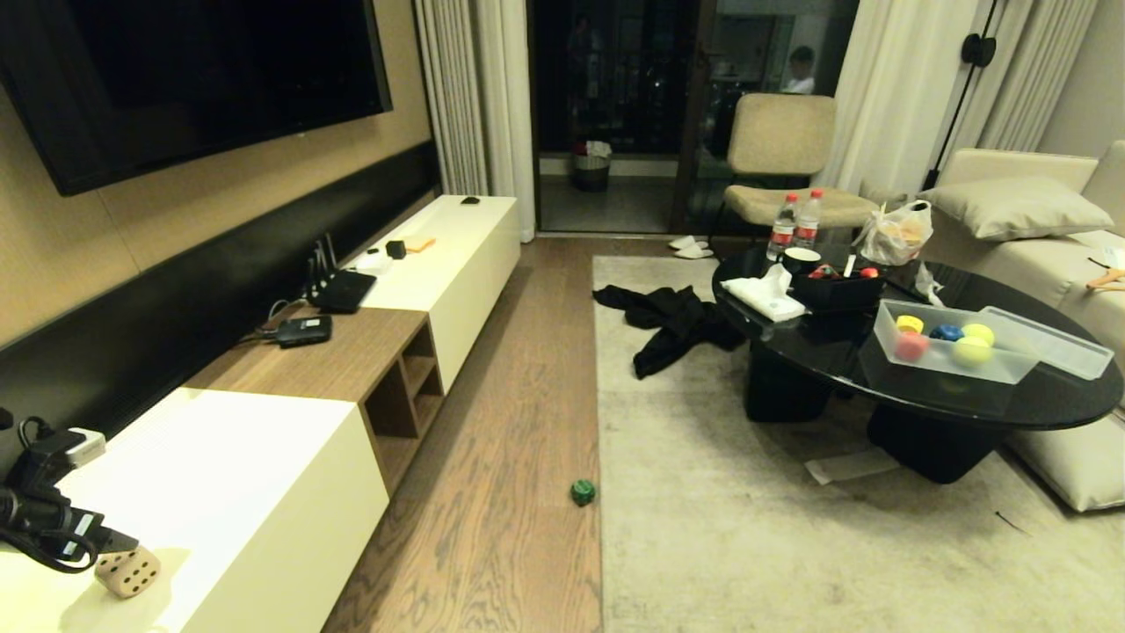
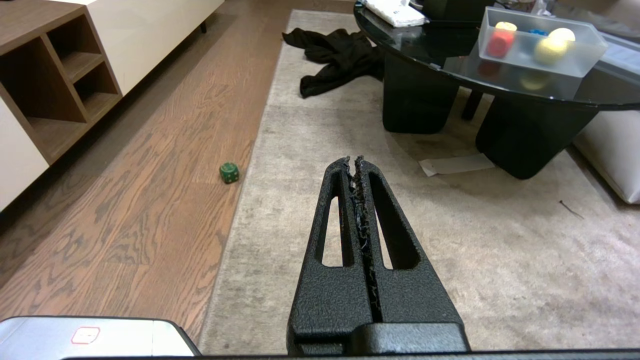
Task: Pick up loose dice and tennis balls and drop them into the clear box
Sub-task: Pick up toys out of the box
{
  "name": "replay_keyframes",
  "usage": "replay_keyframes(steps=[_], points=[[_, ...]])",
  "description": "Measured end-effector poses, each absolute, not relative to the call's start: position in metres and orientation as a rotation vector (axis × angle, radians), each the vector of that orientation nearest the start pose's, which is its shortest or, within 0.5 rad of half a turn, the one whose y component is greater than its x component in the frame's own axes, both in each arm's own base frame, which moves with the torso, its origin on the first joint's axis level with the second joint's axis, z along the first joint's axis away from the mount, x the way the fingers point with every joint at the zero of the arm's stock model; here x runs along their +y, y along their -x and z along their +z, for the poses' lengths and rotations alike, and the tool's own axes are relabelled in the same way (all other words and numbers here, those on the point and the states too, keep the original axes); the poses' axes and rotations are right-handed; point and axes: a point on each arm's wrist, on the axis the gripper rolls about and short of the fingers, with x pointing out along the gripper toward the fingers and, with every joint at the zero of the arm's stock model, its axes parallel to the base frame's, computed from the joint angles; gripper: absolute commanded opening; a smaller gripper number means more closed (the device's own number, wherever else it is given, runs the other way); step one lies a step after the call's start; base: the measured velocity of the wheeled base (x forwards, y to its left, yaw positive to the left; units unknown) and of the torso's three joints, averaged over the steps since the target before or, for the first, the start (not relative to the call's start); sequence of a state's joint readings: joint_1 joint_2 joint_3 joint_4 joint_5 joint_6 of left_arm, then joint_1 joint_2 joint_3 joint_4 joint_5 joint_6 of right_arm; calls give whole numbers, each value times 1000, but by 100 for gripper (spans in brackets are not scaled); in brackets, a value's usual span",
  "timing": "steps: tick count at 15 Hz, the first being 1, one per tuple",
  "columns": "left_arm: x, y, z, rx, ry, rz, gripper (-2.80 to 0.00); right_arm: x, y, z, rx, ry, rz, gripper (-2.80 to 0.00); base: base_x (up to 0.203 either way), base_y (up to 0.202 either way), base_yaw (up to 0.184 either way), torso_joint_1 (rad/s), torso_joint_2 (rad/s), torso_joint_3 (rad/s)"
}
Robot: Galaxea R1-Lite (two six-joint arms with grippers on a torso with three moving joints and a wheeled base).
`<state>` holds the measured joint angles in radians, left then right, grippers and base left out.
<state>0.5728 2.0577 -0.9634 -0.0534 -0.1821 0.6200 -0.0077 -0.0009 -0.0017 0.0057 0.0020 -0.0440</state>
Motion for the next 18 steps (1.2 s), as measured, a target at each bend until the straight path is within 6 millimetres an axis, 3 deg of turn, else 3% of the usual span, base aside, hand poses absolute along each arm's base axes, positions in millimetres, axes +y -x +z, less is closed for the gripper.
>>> replay_keyframes(steps=[18], points=[[188,-295,9,1103,-137,22,0,0,23,75,5,44,-6,-280,0,0,0,0,0,0]])
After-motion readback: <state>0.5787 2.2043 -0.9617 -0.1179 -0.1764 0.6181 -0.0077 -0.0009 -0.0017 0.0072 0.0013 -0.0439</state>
